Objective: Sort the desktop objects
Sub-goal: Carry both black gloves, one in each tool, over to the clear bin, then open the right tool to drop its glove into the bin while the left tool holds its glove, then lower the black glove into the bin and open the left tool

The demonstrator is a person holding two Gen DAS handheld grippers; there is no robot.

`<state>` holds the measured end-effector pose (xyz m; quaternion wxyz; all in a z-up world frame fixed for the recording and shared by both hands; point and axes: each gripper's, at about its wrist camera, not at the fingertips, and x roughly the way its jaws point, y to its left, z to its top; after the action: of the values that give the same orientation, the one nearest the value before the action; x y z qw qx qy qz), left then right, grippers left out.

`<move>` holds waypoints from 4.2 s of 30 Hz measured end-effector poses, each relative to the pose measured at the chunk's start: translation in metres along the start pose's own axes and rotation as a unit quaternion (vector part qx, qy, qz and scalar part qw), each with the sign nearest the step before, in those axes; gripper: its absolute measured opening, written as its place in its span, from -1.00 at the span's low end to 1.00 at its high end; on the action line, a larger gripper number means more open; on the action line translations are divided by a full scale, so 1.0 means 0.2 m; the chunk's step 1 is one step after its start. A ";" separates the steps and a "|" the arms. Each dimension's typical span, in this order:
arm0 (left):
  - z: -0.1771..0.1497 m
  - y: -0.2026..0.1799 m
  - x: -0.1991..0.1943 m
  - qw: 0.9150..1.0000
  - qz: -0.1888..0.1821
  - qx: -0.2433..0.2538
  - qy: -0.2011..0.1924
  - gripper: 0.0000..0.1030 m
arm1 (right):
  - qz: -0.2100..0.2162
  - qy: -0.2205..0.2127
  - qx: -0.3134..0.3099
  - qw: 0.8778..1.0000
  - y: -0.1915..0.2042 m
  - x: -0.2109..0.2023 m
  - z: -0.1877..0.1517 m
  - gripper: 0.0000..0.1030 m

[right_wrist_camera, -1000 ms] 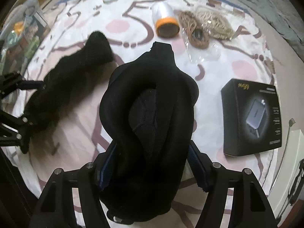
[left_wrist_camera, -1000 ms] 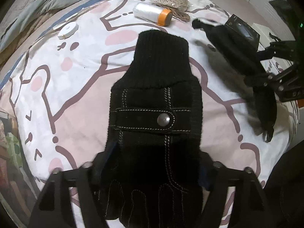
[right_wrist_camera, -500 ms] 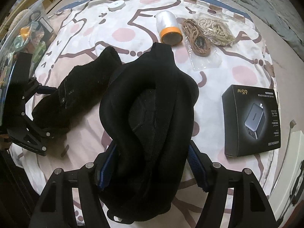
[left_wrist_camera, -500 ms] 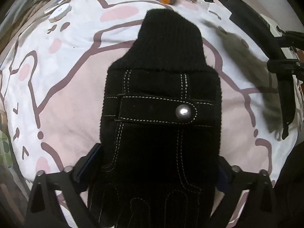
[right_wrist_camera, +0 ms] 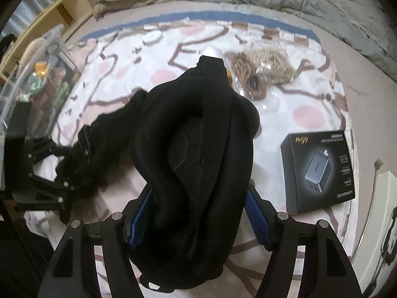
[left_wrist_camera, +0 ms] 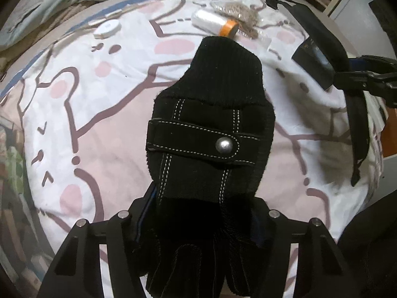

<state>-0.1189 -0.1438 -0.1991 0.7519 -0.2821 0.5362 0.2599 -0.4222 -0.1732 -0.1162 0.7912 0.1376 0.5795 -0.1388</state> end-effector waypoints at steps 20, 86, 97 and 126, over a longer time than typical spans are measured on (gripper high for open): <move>-0.01 0.08 -0.59 0.986 -0.008 -0.090 -0.142 0.20 | 0.066 -0.149 -0.001 0.987 0.20 -0.47 0.18 0.38; -0.40 1.11 -1.28 0.912 0.038 -0.319 -0.256 0.20 | 0.161 -0.196 -0.154 0.955 1.58 -0.48 0.29 0.99; -0.17 1.08 -0.96 0.925 0.044 -0.344 -0.153 0.25 | 0.175 -0.196 -0.116 0.958 1.32 -0.47 0.32 0.99; -0.16 1.06 -0.89 0.940 0.213 -0.253 -0.085 0.71 | 0.226 -0.186 -0.146 0.945 1.25 -0.49 0.30 0.58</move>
<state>-0.3389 -0.0321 -0.0690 0.6258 -0.3191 0.4348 0.5634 -0.3035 0.0409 0.0098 0.9069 0.1197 0.3899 0.1061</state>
